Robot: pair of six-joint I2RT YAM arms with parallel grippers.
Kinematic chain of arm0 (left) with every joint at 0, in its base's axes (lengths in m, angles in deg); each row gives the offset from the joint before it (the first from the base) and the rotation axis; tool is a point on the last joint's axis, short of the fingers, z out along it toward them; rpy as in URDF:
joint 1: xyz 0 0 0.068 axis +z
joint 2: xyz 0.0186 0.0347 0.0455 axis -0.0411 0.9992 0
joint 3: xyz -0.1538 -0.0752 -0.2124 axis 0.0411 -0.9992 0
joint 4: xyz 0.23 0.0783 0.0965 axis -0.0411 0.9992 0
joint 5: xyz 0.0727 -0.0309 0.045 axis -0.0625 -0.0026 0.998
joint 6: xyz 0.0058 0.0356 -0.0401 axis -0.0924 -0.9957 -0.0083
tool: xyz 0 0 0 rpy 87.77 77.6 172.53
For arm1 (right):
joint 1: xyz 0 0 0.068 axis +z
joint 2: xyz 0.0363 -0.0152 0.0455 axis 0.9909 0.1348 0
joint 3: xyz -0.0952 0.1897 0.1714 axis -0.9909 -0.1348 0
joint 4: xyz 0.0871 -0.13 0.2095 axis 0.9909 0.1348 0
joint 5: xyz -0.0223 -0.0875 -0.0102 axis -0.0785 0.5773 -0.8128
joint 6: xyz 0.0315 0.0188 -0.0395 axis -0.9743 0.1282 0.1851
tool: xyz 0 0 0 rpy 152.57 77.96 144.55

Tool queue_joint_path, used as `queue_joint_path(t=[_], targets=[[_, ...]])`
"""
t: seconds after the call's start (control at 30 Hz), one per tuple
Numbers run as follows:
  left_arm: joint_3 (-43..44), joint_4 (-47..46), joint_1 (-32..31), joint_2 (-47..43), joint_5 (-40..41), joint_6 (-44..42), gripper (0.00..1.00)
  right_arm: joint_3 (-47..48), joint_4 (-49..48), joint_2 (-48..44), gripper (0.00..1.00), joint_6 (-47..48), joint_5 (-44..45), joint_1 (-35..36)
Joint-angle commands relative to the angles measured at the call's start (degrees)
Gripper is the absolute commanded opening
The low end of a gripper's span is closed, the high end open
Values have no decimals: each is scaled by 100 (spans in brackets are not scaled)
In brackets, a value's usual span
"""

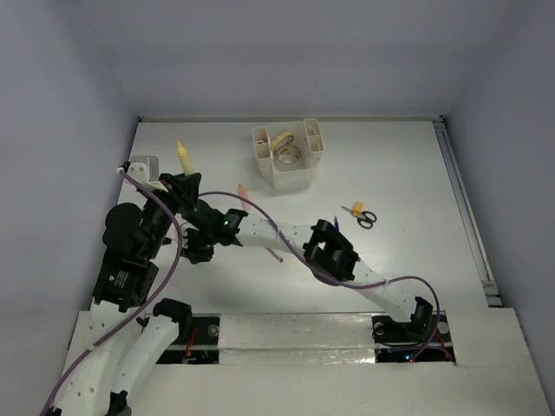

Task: Sort the stationery into containers
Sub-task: Pick up the pen cap from the center of the board, then close the pen cap on the pen.

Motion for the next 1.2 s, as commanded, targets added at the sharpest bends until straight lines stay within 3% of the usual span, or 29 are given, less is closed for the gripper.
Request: queue_joint_path(t=[0.0,0.07,0.1,0.17,0.33,0.43,0.57,0.9,1.0,1.17], targets=[[-128,-259,16,-62,44,186,0,-741,-855,-351,0,-606,243,1],[-128,-206,16,-89,-105,265,0,-1471,-1539,-1199,0,-1157,497,1],[-119,-171,16,-89,-175,344,0,-2354,-2378,-1536,0,-1335,560,1],[-102,-101,16,-115,-377,450,0,-3141,-3452,-2456,0,-1930,848,-51],[-172,-205,16,-299,-869,810,0,-5144,-4442,-3919,0,-2802,1491,-104],[-347,-267,16,-361,-1281,995,0,-5867,-4758,-4761,0,-3400,2176,-183],[-1004,-460,16,-624,-1774,1285,0,-7106,-5198,-5623,0,-4462,3133,-482],[-2182,-644,16,-1416,-2056,1715,0,-7540,-4620,-6890,0,-5151,4909,-649],[-2692,-1128,16,-1591,-2347,2128,0,-7391,-4566,-7041,0,-5256,5139,-772],[-2827,-1156,-132,-1417,-1909,2121,0,-6646,-4496,-6857,0,-5476,4964,-913]])
